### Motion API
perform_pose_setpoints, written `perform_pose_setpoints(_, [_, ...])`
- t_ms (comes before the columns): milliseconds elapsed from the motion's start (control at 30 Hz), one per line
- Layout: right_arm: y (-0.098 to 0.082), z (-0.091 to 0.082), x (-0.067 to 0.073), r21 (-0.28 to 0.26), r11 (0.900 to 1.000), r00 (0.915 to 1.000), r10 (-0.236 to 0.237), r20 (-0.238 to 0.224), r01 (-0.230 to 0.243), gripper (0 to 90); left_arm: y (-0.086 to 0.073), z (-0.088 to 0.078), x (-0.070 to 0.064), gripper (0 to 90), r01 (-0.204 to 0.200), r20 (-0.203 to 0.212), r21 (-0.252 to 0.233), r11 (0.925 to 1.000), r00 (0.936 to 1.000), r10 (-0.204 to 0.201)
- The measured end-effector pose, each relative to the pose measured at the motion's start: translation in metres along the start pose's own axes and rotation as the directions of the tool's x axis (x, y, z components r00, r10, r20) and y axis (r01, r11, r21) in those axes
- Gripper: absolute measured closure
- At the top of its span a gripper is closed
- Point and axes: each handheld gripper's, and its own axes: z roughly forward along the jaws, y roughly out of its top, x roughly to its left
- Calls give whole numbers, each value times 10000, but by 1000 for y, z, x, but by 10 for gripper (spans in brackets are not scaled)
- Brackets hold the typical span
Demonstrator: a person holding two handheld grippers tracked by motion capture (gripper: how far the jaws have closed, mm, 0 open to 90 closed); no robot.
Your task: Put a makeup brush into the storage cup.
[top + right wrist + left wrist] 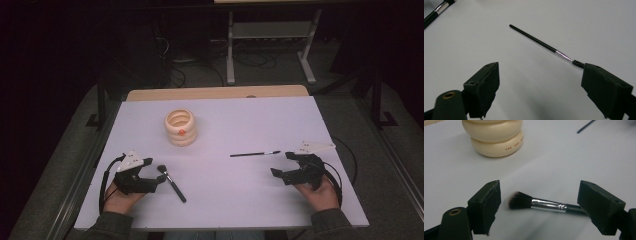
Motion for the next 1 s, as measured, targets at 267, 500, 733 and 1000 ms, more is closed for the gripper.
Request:
perform_pose_setpoints(267, [5,-1,6,-90,9999,9998,-145,104,146,140,1,-4,-4,189,-151,82,-53,9999,9999,152])
perform_pose_setpoints(500, [17,-4,19,-337,9992,9997,-226,-16,225,140,3,-4,-7,190,-217,158,-78,9997,9996,218])
perform_pose_setpoints(733, [31,-1,31,-288,9981,9981,-545,-276,537,140,4,-7,-8,194,-286,208,-108,9995,9994,288])
perform_pose_setpoints(1000, [48,6,48,200,9970,9957,-732,-571,745,139,7,-10,-10,194,-289,311,-213,9994,9991,296])
